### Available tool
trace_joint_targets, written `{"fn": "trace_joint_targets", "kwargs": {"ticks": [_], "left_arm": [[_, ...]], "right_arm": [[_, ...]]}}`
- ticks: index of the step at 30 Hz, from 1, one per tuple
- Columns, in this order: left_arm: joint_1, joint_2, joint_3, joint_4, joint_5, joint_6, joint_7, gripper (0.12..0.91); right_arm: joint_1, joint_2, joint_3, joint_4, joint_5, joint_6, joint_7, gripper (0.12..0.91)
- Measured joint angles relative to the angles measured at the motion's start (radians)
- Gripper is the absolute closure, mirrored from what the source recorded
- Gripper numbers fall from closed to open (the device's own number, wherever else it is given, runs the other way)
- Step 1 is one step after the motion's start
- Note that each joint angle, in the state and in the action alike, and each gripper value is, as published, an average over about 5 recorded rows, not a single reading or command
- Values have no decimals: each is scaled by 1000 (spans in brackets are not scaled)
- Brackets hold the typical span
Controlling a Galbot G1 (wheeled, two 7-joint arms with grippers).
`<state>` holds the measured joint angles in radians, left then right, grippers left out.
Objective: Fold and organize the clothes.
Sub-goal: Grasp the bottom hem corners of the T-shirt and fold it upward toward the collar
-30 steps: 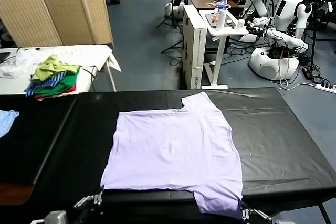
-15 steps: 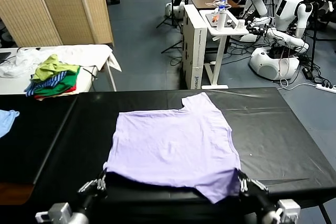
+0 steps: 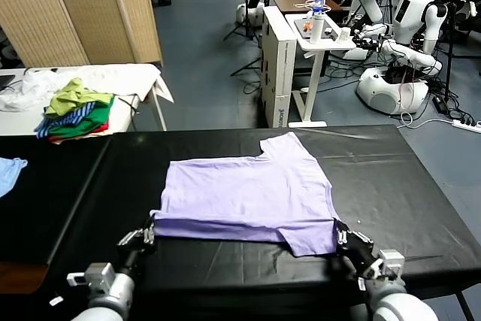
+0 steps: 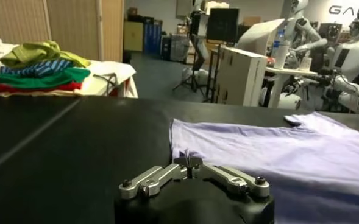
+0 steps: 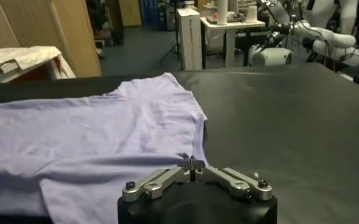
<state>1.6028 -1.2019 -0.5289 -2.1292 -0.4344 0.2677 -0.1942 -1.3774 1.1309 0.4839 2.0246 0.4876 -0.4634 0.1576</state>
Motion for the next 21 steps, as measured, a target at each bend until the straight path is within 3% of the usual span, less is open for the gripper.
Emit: {"fn": "trace_joint_targets", "kwargs": {"ticks": [13, 18, 21], "left_arm": [[-50, 34, 10, 75, 0, 5, 8, 883], [-65, 39, 12, 97, 0, 5, 11, 883], [-77, 40, 14, 107, 0, 6, 16, 838]], "right_arm": [[85, -3, -46, -68, 0, -3, -9, 886], [82, 0, -40, -68, 0, -6, -31, 880], [69, -1, -29, -54, -3, -8, -54, 794]]}}
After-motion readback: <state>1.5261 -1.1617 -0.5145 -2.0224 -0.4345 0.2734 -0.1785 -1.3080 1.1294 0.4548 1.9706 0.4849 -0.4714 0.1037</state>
